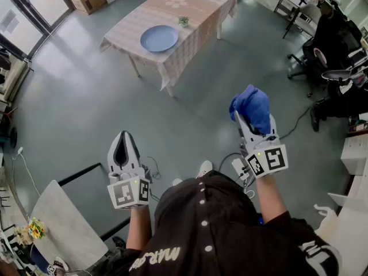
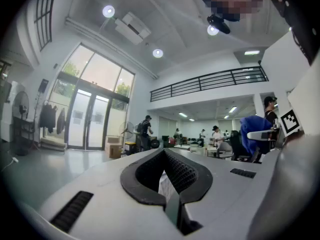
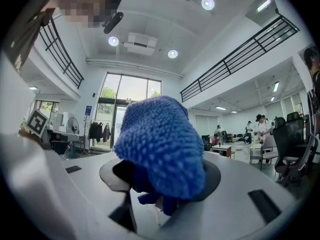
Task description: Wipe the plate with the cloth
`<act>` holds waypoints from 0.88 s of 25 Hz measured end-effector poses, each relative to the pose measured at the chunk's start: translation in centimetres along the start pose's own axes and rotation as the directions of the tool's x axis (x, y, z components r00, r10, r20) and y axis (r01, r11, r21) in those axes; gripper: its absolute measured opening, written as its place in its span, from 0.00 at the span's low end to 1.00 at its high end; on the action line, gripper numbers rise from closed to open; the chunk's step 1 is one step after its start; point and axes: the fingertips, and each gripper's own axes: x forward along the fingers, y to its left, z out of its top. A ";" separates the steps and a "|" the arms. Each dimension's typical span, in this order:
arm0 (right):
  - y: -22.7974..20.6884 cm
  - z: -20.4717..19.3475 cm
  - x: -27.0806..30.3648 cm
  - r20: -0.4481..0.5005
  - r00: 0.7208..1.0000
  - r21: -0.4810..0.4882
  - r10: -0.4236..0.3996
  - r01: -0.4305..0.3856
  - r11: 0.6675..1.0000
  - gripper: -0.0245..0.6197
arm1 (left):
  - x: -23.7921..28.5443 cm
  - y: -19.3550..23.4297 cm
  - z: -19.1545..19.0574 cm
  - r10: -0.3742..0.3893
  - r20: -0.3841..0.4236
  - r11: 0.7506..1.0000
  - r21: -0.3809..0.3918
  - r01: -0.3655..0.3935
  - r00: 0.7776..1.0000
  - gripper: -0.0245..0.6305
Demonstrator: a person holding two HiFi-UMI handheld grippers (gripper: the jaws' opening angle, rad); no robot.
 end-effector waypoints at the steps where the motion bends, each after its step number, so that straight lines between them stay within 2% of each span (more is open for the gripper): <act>1: -0.2 -0.1 0.1 -0.001 1.000 0.005 0.002 -0.002 1.000 0.35 | 0.2 0.0 -0.1 0.001 -0.007 1.000 -0.004 -0.001 1.000 0.05; 7: 0.0 0.1 0.2 0.021 1.000 0.033 0.016 -0.017 0.999 0.35 | 0.4 -0.3 -0.2 -0.028 0.001 0.999 -0.042 0.028 1.000 0.05; 10: 0.1 0.4 0.2 0.044 0.998 0.077 0.042 -0.045 0.996 0.36 | 0.5 -0.8 -0.4 -0.036 -0.002 0.999 -0.011 0.036 0.999 0.05; 18: -0.3 0.1 0.2 0.021 0.998 0.066 0.062 -0.063 0.996 0.36 | 0.9 -2.4 -1.1 -0.059 -0.017 0.998 0.016 0.060 0.998 0.07; 19: -0.4 0.0 0.2 0.020 0.998 0.065 0.065 -0.066 0.996 0.36 | 1.1 -2.5 -1.1 -0.052 -0.018 0.998 0.023 0.052 0.999 0.20; 20: -0.5 0.0 0.3 0.019 0.998 0.064 0.066 -0.067 0.996 0.36 | 1.2 -2.5 -1.1 -0.040 -0.022 0.999 0.029 0.040 0.999 0.45; 21: -0.7 -0.1 0.4 0.018 0.998 0.066 0.067 -0.068 0.996 0.36 | 1.4 -2.6 -1.2 -0.028 -0.030 0.999 0.037 0.029 0.999 0.53; 22: -0.9 -0.1 0.4 0.018 0.998 0.069 0.067 -0.068 0.995 0.36 | 1.5 -2.7 -1.3 -0.022 -0.039 0.999 0.044 0.024 0.999 0.53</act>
